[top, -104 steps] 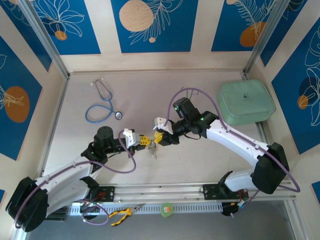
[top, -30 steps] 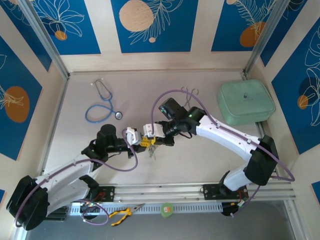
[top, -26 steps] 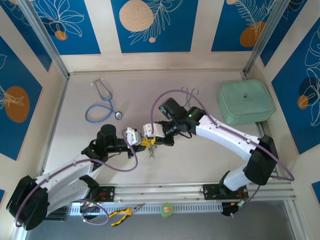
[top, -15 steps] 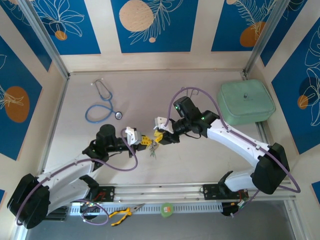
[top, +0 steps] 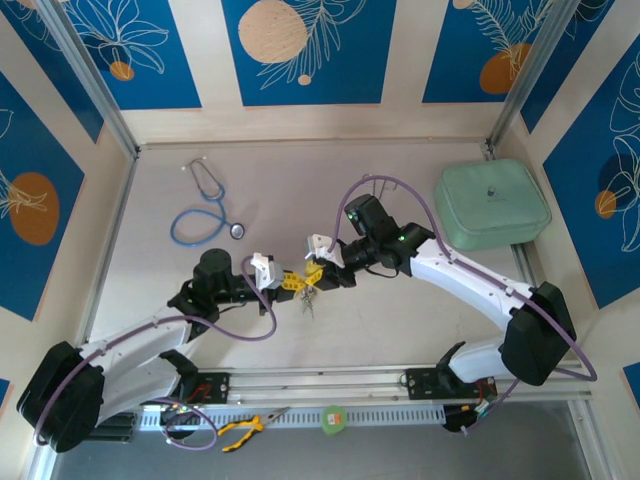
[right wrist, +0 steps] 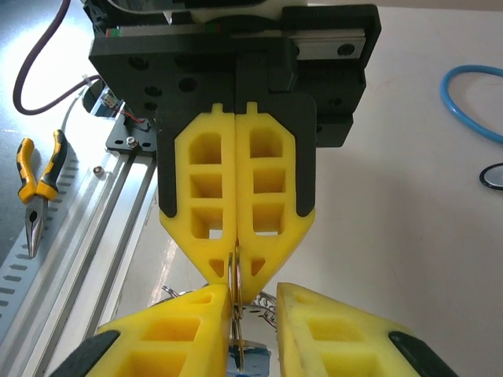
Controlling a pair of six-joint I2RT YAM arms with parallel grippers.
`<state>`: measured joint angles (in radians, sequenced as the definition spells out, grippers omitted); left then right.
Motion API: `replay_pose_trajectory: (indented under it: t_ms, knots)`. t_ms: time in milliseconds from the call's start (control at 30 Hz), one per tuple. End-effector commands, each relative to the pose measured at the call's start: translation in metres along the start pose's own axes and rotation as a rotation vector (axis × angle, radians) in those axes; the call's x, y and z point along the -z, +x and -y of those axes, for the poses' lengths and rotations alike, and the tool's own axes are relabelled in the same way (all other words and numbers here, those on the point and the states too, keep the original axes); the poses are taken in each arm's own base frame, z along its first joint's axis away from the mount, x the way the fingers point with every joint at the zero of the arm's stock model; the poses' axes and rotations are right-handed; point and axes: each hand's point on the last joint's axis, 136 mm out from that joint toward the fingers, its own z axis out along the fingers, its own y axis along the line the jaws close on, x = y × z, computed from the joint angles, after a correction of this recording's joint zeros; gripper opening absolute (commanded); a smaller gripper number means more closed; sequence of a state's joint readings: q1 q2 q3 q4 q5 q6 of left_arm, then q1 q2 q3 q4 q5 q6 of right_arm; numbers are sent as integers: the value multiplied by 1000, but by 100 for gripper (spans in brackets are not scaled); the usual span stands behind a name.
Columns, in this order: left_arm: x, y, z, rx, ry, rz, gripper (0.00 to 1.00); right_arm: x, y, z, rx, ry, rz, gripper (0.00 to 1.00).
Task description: Put the keys on the keyring
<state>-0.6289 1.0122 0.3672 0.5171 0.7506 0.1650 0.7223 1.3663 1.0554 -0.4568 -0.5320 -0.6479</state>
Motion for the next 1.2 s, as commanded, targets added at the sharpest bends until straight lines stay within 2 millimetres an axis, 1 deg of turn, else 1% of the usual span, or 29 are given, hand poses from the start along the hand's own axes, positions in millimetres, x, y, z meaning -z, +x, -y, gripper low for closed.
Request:
replay_pose_trajectory:
  t_ms: [0,67,100,133,167,200,233,267,333,467,533,733,833,967,1000,1067,1100,1167]
  knots:
    - [0,-9,6,-29,32,42,0,-6,4,-6,-23,-39,7,21]
    - [0,-10,6,-29,32,45,0,-7,3,-6,-25,-44,11,15]
    - [0,-10,6,-29,31,44,0,-7,2,-7,-26,-49,14,11]
    - [0,-10,7,-27,30,43,0,-7,0,-6,-23,-51,18,4]
    - [1,-10,5,-27,22,42,3,-7,-1,-6,-19,-51,20,0]
    - [1,-10,4,-27,11,41,12,-6,-2,-6,-18,-50,17,0]
    - [2,-9,3,-24,0,35,16,-5,-2,-7,-16,-51,9,0]
    - [3,-9,1,-27,-13,30,20,-4,-3,-8,-10,-50,0,0]
    - [5,-8,0,-28,-31,7,21,-3,0,-8,3,-39,-40,0]
    - [9,2,-1,-23,-55,-73,21,-4,14,-10,50,-25,-193,0]
    - [11,5,-1,-20,-60,-93,21,-5,18,-10,67,-29,-247,0]
    - [11,6,-2,-7,-64,-99,21,-11,5,-11,107,-37,-256,0]
    - [10,2,-3,-16,-65,-87,20,-17,1,-14,120,-51,-263,0]
    - [10,-2,-3,-27,-66,-68,14,-21,-1,-15,115,-60,-263,0]
    - [10,-2,-3,-28,-65,-64,12,-20,-4,-15,104,-62,-244,0]
    - [10,-3,-3,-33,-64,-60,2,-16,-13,-14,78,-57,-180,1]
    - [10,-3,-2,-33,-64,-59,0,-13,-15,-12,60,-49,-149,6]
    - [11,-2,-1,-38,-61,-51,0,-2,-20,-10,33,-33,-69,17]
